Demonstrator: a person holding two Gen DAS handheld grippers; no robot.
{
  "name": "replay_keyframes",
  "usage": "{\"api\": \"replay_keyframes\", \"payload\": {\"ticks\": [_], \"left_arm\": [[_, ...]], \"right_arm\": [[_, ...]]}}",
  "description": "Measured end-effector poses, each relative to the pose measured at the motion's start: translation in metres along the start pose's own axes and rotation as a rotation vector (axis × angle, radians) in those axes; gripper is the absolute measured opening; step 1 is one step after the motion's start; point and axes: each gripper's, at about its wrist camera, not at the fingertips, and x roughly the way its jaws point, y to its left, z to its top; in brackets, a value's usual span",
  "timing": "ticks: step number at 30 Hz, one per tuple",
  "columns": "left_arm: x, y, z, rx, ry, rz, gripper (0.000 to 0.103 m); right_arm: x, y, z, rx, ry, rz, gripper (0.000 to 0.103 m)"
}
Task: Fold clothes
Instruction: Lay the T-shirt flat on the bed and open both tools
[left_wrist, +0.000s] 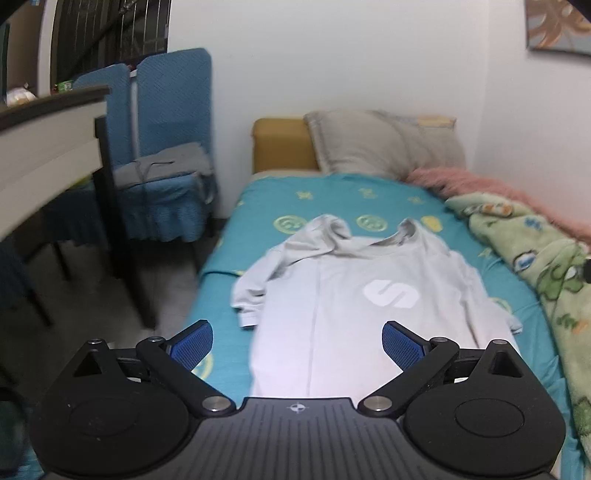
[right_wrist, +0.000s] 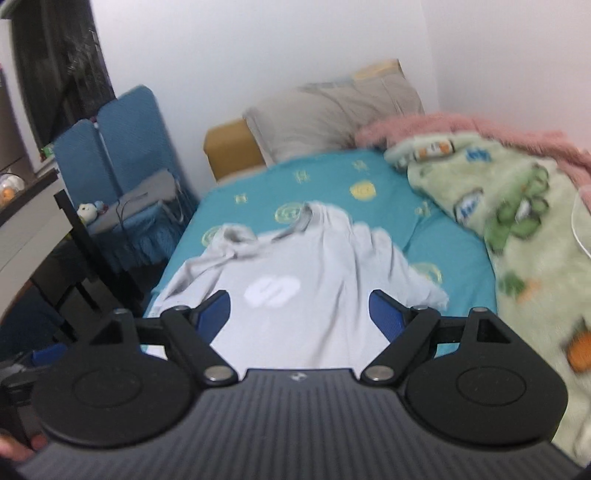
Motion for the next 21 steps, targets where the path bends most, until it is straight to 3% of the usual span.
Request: {"api": "replay_keyframes", "payload": {"ticks": [3, 5, 8, 12, 15, 21], "left_arm": [[-0.020, 0.001, 0.019, -0.080, 0.035, -0.016, 0.094], [-0.022, 0.008, 0.024, -0.169, 0.009, -0.050, 0.094], [-0.014, 0.025, 0.014, -0.234, -0.045, -0.060, 0.094], [0.018, 0.058, -0.010, -0.325, -0.021, -0.010, 0.081], [0.052, 0.084, -0.021, -0.406, 0.041, 0.006, 0.069], [0.118, 0.109, -0.022, -0.415, 0.033, 0.032, 0.066]], "right_arm": [[-0.026, 0.009, 0.002, 0.040, 0.008, 0.016, 0.084], [-0.044, 0.015, 0.003, 0.066, 0.012, 0.026, 0.084], [-0.050, 0.009, -0.025, 0.040, -0.019, 0.034, 0.084], [-0.044, -0.009, -0.058, 0.079, -0.049, 0.023, 0.084], [-0.020, -0.021, -0.070, 0.143, 0.002, 0.044, 0.084], [0.022, -0.023, -0.072, 0.104, 0.015, 0.078, 0.083]]}}
